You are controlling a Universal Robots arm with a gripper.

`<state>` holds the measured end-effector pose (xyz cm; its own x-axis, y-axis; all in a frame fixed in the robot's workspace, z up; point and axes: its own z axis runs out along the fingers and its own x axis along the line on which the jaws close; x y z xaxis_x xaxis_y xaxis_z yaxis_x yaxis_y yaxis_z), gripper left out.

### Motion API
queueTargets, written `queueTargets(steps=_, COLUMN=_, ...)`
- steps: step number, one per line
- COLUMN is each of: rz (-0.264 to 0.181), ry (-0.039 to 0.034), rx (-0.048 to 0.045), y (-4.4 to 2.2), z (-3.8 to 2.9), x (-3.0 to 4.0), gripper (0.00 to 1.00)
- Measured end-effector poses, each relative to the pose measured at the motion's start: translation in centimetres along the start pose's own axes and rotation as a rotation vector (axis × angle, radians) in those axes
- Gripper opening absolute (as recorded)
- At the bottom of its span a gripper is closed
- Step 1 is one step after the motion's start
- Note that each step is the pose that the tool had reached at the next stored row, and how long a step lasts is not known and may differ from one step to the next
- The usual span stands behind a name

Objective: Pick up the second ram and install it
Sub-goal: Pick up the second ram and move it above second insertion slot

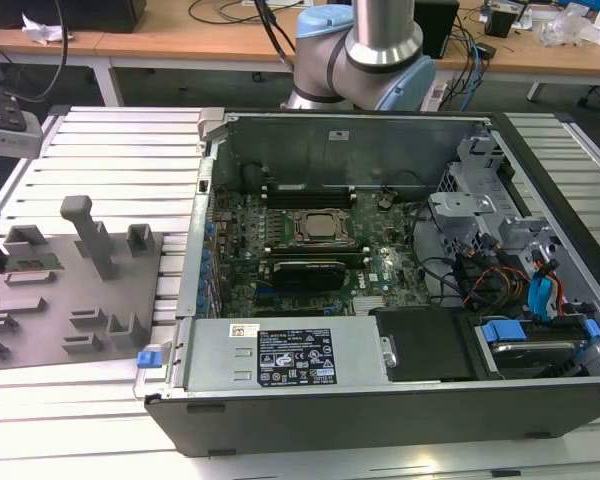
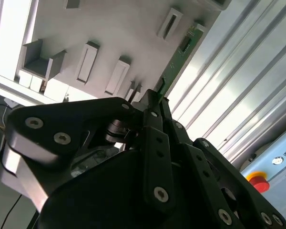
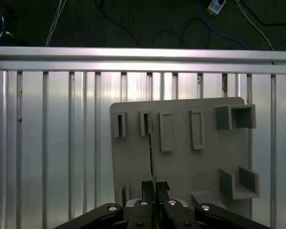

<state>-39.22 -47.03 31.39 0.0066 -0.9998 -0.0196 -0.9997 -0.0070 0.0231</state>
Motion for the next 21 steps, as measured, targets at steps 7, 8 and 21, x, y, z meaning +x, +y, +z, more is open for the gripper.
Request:
queueTargets(steps=7, rz=0.000, ry=0.0000, rx=0.0001, y=0.03, z=-1.26, x=-0.02, gripper=0.14)
queueTargets(steps=8, rz=0.000, ry=0.0000, rx=0.0000, y=0.03, z=-1.47, x=-0.03, gripper=0.14)
queueTargets(steps=21, rz=0.000, ry=-0.0008, rx=-0.0001, y=0.14, z=-5.98, x=-0.12, gripper=0.14)
